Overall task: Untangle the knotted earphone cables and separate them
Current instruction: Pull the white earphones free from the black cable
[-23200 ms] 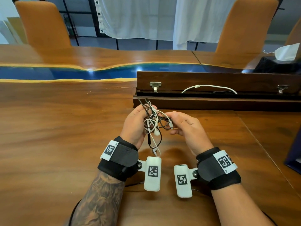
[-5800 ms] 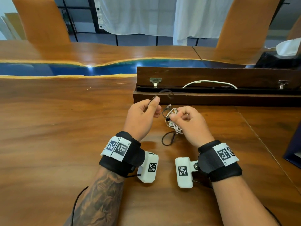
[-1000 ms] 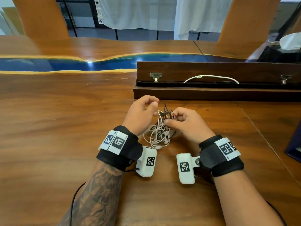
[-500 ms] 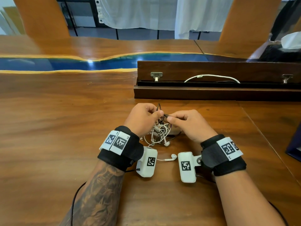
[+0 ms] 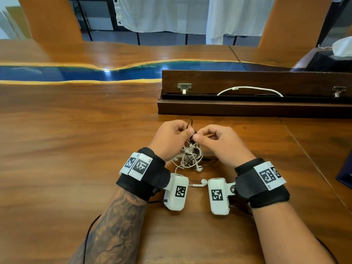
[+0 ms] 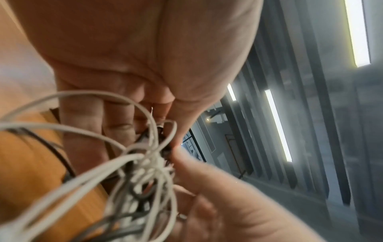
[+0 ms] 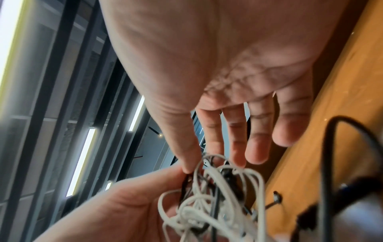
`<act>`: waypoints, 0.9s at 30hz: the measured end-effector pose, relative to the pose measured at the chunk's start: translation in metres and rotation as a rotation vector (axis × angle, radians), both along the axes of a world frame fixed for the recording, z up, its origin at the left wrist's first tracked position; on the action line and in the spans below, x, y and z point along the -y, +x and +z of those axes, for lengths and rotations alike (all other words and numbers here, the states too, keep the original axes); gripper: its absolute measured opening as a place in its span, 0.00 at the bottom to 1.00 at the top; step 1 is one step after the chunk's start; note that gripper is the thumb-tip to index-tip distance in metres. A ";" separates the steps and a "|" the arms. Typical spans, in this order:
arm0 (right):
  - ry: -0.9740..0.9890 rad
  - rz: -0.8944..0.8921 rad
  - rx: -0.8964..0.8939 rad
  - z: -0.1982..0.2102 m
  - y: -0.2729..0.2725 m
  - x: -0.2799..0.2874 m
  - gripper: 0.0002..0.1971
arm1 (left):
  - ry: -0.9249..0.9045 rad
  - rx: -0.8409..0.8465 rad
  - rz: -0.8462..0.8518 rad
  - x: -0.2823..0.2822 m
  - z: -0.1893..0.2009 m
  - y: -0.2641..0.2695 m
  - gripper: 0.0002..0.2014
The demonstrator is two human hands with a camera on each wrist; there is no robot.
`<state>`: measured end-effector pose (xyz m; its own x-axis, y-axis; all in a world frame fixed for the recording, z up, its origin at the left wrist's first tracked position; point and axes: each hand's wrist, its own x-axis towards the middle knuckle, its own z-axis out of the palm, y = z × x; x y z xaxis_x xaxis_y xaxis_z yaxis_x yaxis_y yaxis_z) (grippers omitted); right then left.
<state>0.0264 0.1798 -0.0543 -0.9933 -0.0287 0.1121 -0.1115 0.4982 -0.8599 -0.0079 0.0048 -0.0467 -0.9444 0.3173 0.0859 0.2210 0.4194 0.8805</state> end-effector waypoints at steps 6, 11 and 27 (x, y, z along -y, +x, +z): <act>0.052 0.014 -0.039 0.002 0.001 0.000 0.03 | 0.017 0.032 0.011 0.001 0.003 0.001 0.14; -0.024 -0.017 -0.054 0.006 0.000 0.001 0.07 | -0.035 -0.050 0.079 0.005 0.001 -0.002 0.19; -0.233 -0.155 -0.094 0.003 -0.003 0.004 0.06 | -0.071 -0.016 -0.010 0.004 0.004 0.000 0.07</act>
